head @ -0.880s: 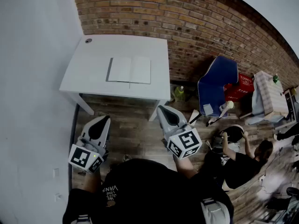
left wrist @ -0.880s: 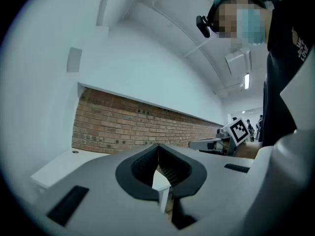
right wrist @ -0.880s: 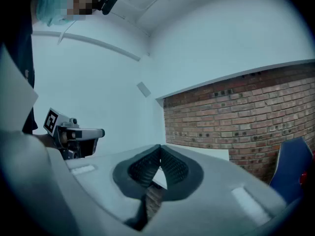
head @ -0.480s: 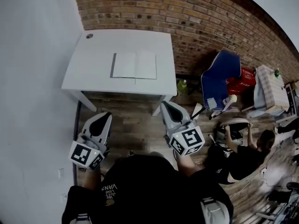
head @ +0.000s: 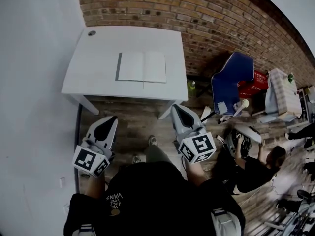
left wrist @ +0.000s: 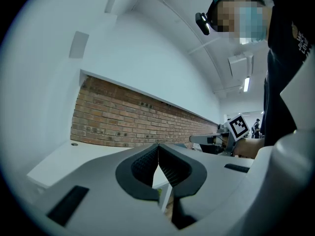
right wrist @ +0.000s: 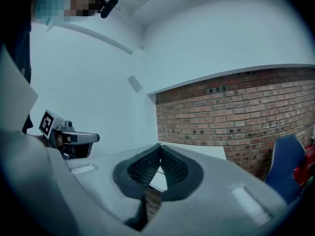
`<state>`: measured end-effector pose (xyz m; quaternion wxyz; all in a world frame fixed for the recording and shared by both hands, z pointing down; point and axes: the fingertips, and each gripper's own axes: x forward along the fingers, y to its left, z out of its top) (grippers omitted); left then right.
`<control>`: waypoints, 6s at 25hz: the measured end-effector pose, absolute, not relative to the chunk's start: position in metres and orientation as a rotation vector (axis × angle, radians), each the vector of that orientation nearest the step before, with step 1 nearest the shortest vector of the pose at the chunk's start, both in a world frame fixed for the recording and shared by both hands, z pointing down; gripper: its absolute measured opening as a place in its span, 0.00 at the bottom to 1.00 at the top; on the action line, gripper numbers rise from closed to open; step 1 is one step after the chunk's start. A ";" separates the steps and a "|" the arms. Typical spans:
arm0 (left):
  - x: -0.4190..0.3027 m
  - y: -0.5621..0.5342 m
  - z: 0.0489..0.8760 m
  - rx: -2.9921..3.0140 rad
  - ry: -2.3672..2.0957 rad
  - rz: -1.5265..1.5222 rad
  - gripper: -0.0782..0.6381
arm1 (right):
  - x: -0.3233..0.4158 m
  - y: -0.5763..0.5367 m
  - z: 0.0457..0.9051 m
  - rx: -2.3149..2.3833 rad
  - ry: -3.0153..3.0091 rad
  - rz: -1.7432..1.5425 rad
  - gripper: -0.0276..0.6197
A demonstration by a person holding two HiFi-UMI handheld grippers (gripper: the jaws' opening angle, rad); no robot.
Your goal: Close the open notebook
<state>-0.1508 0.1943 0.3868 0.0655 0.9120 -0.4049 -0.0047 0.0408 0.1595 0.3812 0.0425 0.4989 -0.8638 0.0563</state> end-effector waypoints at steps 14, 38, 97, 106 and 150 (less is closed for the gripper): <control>-0.129 0.121 0.391 2.658 -1.380 -0.032 0.12 | 0.065 0.065 0.387 1.399 -2.690 0.157 0.04; -0.095 0.022 0.419 2.488 -1.576 0.022 0.12 | 0.097 -0.057 0.431 1.209 -2.713 0.203 0.04; -0.174 -0.176 0.583 2.382 -1.176 0.379 0.12 | 0.057 -0.198 0.595 1.479 -2.242 0.463 0.04; -0.183 -0.183 0.613 2.270 -1.173 0.395 0.12 | 0.057 -0.202 0.629 1.419 -2.163 0.480 0.04; -0.177 -0.182 0.681 1.981 -1.142 0.741 0.39 | 0.065 -0.199 0.673 1.305 -2.036 0.541 0.04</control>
